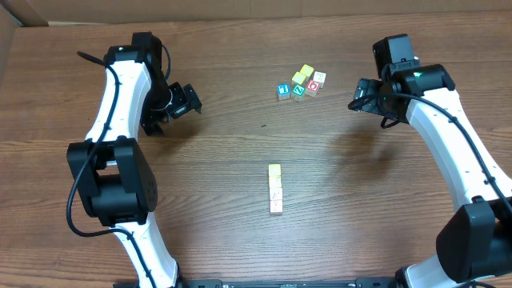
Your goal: Flip 4 blocks
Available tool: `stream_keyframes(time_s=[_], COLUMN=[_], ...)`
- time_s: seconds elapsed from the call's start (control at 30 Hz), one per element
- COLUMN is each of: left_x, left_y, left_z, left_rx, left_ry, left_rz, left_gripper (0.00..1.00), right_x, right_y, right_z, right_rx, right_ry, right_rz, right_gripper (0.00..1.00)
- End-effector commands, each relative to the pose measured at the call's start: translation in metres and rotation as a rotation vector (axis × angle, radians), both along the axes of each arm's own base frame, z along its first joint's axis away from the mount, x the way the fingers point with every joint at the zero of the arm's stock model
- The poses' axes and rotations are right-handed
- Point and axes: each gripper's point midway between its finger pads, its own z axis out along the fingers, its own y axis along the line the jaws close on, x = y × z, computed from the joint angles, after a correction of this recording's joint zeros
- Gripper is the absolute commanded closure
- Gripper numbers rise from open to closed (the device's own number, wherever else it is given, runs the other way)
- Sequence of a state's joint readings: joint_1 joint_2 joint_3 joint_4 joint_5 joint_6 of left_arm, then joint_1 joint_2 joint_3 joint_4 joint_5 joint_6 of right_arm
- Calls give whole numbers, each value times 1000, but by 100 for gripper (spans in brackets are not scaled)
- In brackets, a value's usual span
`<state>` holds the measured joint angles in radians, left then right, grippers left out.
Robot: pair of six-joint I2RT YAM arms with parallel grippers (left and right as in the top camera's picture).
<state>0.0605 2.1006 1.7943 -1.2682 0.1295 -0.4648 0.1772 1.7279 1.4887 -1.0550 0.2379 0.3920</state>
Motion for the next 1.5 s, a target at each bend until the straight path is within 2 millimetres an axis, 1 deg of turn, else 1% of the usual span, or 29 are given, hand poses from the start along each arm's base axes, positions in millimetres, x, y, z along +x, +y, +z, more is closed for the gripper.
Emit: stream_keyframes(time_s=[0.0, 0.37, 0.47, 0.57, 0.67, 0.7, 0.87, 1.07, 1.1, 1.17, 1.37, 1.43, 1.47], left_x=[3, 3, 3, 3, 3, 3, 3, 3, 3, 3, 3, 3, 3], left_y=[0, 0, 0, 0, 0, 0, 0, 0, 0, 0, 0, 0, 0], left_z=[1, 1, 1, 1, 1, 1, 1, 1, 1, 1, 1, 1, 1], left_rx=[3, 4, 3, 4, 3, 3, 3, 4, 4, 3, 3, 3, 4], left_ry=[-7, -8, -7, -8, -7, -7, -7, -8, -8, -7, -7, -7, -8], left_rz=[-7, -7, -7, -7, -7, -7, -7, -7, -7, -7, -7, -7, -7], left_gripper=[0, 0, 0, 0, 0, 0, 0, 0, 0, 0, 0, 0, 0], right_x=[4, 4, 4, 0, -7, -12, -35, -67, -72, -87, -138, -157, -169], right_y=[1, 1, 1, 0, -1, -2, -6, -12, -19, -30, -39, -42, -45], right_z=[11, 9, 16, 37, 70, 86, 141, 194, 203, 222, 254, 264, 272], right_rx=[9, 8, 11, 21, 36, 44, 71, 98, 66, 38, 51, 59, 67], right_ry=[-34, -28, -46, -101, -189, -234, -388, -551, -585, -649, -759, -803, -845], right_rz=[4, 4, 4, 4, 4, 4, 4, 4, -9, -40, -35, -37, -39], right_gripper=[0, 0, 0, 0, 0, 0, 0, 0, 0, 0, 0, 0, 0])
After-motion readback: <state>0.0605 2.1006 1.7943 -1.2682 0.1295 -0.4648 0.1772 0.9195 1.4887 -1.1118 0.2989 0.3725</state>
